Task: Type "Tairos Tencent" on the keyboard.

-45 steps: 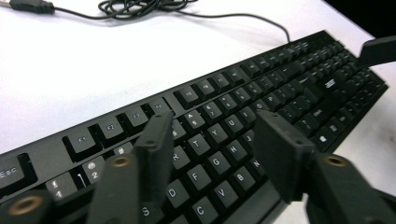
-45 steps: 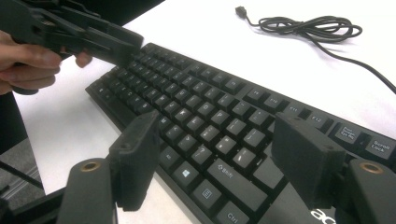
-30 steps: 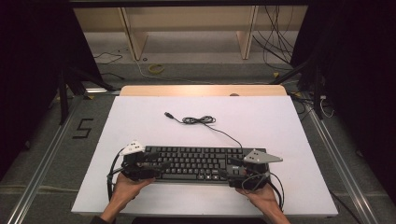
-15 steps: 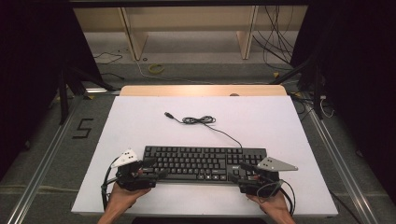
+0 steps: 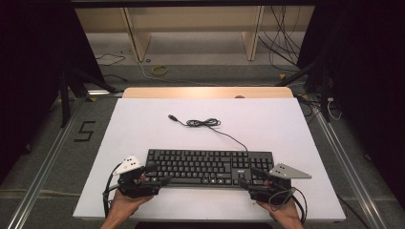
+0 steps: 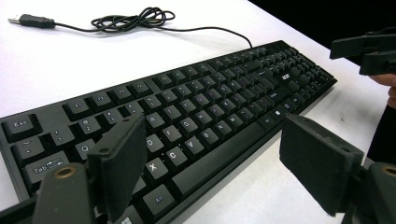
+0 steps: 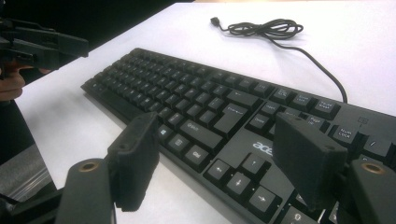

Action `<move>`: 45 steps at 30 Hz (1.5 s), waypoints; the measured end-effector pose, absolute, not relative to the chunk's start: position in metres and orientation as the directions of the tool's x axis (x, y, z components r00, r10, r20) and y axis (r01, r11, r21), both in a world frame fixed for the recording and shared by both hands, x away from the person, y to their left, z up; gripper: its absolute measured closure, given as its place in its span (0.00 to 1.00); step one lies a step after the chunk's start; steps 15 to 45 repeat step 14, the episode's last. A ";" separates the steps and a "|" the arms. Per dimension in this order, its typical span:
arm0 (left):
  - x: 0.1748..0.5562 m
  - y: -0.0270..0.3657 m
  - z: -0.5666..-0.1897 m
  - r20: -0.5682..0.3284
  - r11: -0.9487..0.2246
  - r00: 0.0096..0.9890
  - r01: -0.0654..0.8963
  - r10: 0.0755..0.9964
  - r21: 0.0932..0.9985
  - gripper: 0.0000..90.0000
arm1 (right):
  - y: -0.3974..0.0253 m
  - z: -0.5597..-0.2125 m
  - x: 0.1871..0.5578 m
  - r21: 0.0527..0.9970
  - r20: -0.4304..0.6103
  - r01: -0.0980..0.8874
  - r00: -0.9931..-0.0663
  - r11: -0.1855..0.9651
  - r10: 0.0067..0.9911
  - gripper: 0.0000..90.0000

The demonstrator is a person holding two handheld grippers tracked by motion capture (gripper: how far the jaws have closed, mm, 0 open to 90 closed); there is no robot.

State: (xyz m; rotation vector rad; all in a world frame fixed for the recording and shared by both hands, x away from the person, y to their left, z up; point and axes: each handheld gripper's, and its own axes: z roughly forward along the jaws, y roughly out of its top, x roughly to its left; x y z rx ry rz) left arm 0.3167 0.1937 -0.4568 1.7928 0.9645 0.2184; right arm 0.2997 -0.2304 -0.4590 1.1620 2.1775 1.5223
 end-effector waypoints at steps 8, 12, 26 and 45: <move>0.319 0.196 -0.457 -0.282 -0.128 0.652 0.507 0.704 0.852 0.25 | -0.230 -0.459 0.300 0.875 0.230 0.463 -0.656 0.142 0.718 0.36; 0.319 0.196 -0.457 -0.281 -0.126 0.650 0.505 0.706 0.854 0.25 | -0.230 -0.459 0.300 0.876 0.228 0.462 -0.655 0.143 0.720 0.36; 0.319 0.196 -0.457 -0.278 -0.128 0.650 0.505 0.707 0.854 0.25 | -0.230 -0.459 0.300 0.876 0.226 0.460 -0.656 0.144 0.720 0.36; 0.319 0.196 -0.457 -0.278 -0.128 0.650 0.505 0.707 0.854 0.25 | -0.230 -0.459 0.300 0.876 0.226 0.460 -0.656 0.144 0.720 0.36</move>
